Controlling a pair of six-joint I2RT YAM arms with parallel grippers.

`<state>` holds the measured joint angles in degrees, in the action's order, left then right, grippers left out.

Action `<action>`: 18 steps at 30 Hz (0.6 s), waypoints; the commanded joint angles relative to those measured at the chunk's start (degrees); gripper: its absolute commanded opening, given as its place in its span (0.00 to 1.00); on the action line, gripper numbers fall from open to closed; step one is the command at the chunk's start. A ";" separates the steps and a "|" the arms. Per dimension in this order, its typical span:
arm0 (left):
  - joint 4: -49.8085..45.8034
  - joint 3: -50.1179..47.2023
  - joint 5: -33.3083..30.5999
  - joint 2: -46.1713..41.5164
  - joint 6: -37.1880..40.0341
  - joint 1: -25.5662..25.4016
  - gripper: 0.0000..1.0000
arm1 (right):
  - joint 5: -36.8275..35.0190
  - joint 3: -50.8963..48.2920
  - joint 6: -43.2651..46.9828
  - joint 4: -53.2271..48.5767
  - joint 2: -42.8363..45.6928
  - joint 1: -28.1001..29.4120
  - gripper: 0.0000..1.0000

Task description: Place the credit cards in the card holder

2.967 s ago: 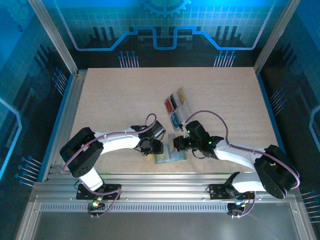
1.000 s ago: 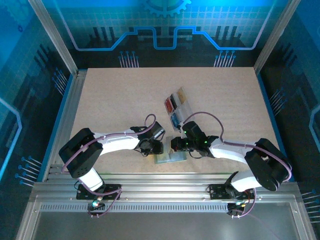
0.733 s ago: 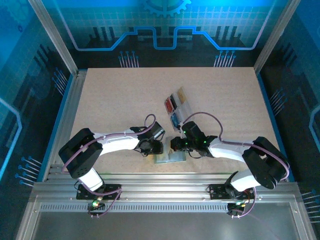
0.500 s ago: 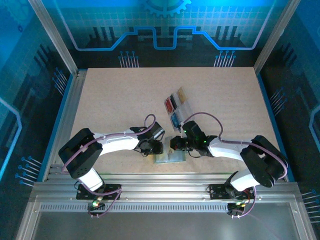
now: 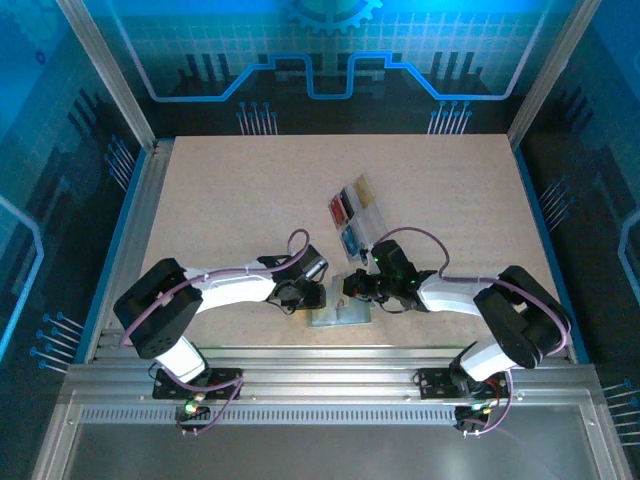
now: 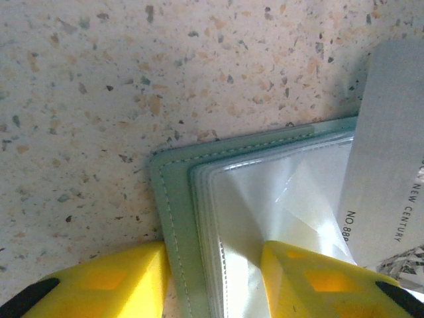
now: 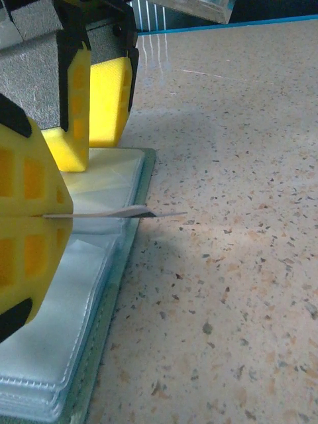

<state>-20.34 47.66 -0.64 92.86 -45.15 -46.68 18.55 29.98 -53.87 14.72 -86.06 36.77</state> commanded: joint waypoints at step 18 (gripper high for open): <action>-1.81 -5.33 -1.81 0.22 -1.62 -0.88 0.41 | 2.51 1.25 -1.58 -2.96 -0.20 2.04 0.00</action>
<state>-17.61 45.21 -1.52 91.09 -46.46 -46.94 20.05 30.55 -54.59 13.56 -86.26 37.26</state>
